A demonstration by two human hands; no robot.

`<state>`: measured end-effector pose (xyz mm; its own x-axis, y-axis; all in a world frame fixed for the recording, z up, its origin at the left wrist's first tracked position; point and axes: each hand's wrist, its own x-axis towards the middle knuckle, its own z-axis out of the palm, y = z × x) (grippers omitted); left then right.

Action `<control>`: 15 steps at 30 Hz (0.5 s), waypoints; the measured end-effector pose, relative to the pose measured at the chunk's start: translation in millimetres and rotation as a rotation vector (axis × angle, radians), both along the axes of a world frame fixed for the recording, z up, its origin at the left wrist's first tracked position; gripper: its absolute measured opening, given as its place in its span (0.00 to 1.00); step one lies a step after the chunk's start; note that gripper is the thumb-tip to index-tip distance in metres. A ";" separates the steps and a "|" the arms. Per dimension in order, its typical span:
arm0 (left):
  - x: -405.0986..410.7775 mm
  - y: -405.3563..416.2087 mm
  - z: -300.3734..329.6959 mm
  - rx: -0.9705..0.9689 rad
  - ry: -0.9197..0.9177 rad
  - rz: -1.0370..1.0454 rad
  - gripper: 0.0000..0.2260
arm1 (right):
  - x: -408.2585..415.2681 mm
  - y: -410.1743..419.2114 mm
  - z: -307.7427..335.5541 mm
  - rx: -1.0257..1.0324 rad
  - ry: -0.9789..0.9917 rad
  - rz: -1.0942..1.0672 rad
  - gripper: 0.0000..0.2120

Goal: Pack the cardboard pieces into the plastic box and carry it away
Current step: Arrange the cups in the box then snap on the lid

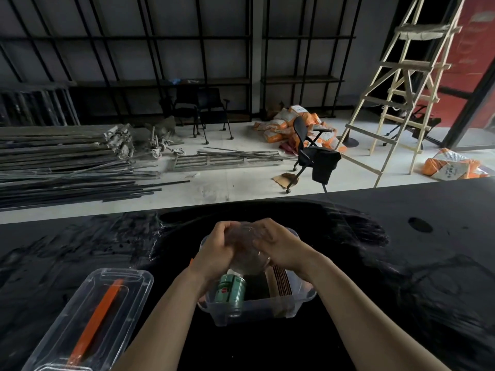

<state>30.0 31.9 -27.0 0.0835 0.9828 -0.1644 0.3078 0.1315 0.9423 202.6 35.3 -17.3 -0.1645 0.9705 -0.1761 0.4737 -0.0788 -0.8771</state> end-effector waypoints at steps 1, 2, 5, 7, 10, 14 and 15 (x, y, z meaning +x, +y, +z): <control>-0.7 0.4 -0.2 0.014 0.003 0.008 0.18 | 0.4 0.4 -0.4 0.010 0.014 -0.009 0.14; -1.4 0.7 0.2 0.028 0.001 0.016 0.18 | 0.8 0.7 -0.8 0.012 0.034 -0.020 0.14; -3.7 0.1 2.3 0.048 -0.046 0.031 0.18 | 2.7 0.2 0.6 -0.026 0.136 -0.036 0.16; -5.2 0.3 3.8 0.050 -0.063 0.020 0.17 | 4.1 -1.0 4.2 -0.025 0.152 -0.025 0.18; -6.7 -0.2 4.5 0.034 -0.023 -0.042 0.15 | 4.3 2.3 1.4 -0.011 0.097 -0.053 0.19; -11.2 -3.3 4.8 0.056 0.304 -0.184 0.17 | 4.4 4.2 -3.2 0.049 -0.086 -0.102 0.14; -10.0 -4.7 7.2 0.071 0.459 -0.229 0.20 | 6.3 3.8 -1.9 0.059 -0.115 -0.123 0.13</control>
